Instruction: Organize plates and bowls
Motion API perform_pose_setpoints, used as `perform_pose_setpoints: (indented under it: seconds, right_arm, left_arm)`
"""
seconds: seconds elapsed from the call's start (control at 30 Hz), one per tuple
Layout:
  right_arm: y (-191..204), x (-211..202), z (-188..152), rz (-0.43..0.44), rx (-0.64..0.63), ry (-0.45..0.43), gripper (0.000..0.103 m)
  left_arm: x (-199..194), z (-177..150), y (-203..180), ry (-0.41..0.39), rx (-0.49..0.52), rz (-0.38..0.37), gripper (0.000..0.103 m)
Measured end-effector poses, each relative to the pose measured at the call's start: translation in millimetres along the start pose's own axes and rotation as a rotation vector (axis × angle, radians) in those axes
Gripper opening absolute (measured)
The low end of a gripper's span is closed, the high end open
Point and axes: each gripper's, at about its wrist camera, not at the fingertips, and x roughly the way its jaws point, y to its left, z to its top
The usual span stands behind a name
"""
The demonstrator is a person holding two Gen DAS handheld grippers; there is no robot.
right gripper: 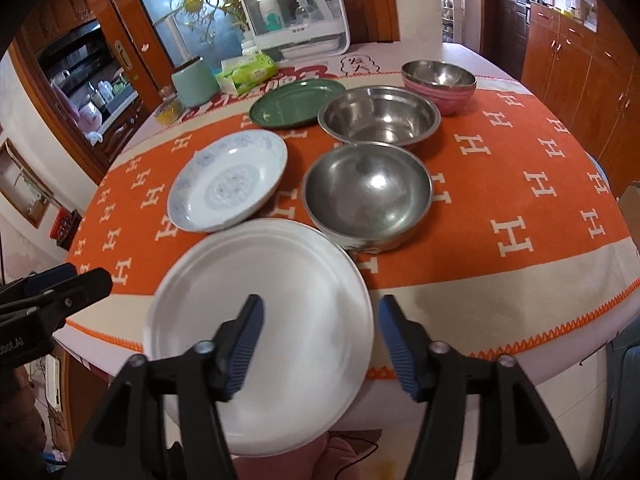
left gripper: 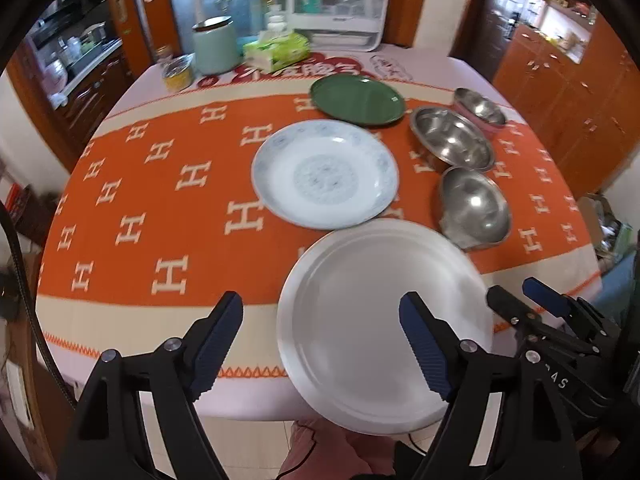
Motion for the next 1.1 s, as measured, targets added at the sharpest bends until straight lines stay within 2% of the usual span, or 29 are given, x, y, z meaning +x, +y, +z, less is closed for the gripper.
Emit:
perform_pose_setpoints:
  seconds: [0.3,0.57,0.77,1.1]
  right_arm:
    - [17.0,-27.5,4.7,-0.022,0.040,-0.148,0.074]
    - [22.8,-40.5,-5.8,-0.038,0.052,-0.205,0.075]
    - [9.1,-45.2,-3.7,-0.027,0.044,-0.236,0.075]
    - [-40.1,-43.4,18.4,0.041,-0.044,-0.212,0.075]
  left_arm:
    - [-12.5,26.2,-4.4,-0.079,0.083,-0.113,0.083]
    - [-17.4,36.7,-7.5,-0.128,0.090,-0.194,0.086]
    - [-18.2,40.3,-20.0,-0.153,0.073,-0.206,0.086]
    - [-12.7,43.7,-64.8,-0.152,-0.012,-0.142,0.087]
